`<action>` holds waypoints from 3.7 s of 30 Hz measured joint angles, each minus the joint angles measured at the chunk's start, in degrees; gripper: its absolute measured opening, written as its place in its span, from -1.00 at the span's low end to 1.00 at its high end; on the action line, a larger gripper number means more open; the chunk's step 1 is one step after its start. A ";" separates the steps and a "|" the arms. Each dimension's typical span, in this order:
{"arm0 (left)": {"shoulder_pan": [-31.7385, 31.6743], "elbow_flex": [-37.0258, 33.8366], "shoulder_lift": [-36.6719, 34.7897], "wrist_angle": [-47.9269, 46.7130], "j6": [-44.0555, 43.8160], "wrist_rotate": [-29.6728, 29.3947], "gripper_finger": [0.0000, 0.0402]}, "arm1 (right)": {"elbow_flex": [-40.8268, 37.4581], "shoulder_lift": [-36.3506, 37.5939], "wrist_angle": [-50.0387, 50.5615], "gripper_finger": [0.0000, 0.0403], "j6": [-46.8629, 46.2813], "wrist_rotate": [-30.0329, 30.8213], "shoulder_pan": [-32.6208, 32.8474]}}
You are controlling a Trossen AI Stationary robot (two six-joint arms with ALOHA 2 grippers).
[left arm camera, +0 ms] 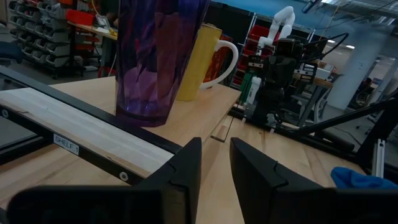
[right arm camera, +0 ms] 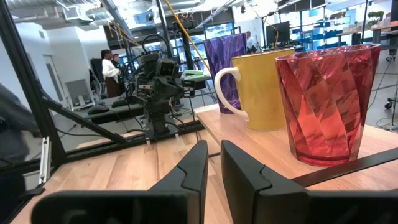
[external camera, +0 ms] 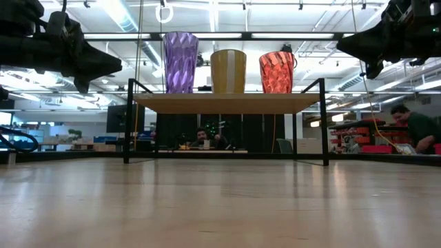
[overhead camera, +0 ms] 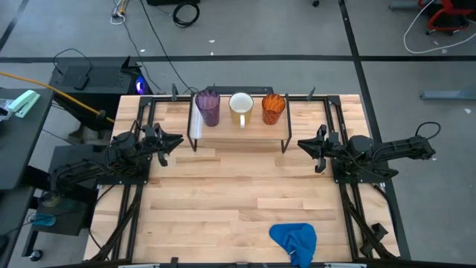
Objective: Stack small to large cups/mugs on shelf
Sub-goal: Return to Home Position
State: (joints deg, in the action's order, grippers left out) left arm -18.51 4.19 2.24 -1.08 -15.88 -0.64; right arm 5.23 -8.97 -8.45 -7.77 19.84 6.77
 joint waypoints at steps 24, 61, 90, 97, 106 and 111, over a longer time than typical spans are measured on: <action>0.01 0.00 0.00 0.00 -0.01 0.02 -0.56 | 0.00 0.00 -0.02 -0.74 0.00 0.00 0.02; -0.02 0.00 0.00 0.00 0.00 0.02 -0.56 | 0.00 0.00 -0.02 -0.74 0.00 0.00 0.02; 0.00 0.01 0.00 0.00 0.00 0.02 -0.55 | 0.00 0.00 0.00 -0.74 0.00 0.00 0.00; -0.01 0.01 0.00 0.00 0.00 0.02 -0.53 | 0.00 0.00 -0.02 -0.74 0.00 0.00 0.02; 0.01 0.02 -0.01 0.00 0.00 0.01 -0.55 | 0.00 0.00 0.00 -0.74 0.00 0.00 0.00; -0.01 0.02 0.00 0.00 -0.01 0.02 -0.58 | 0.00 0.00 -0.01 -0.74 0.00 0.00 0.02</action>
State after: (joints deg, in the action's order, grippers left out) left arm -18.52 4.21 2.24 -1.08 -15.89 -0.62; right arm 5.23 -8.97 -8.46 -7.77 19.84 6.79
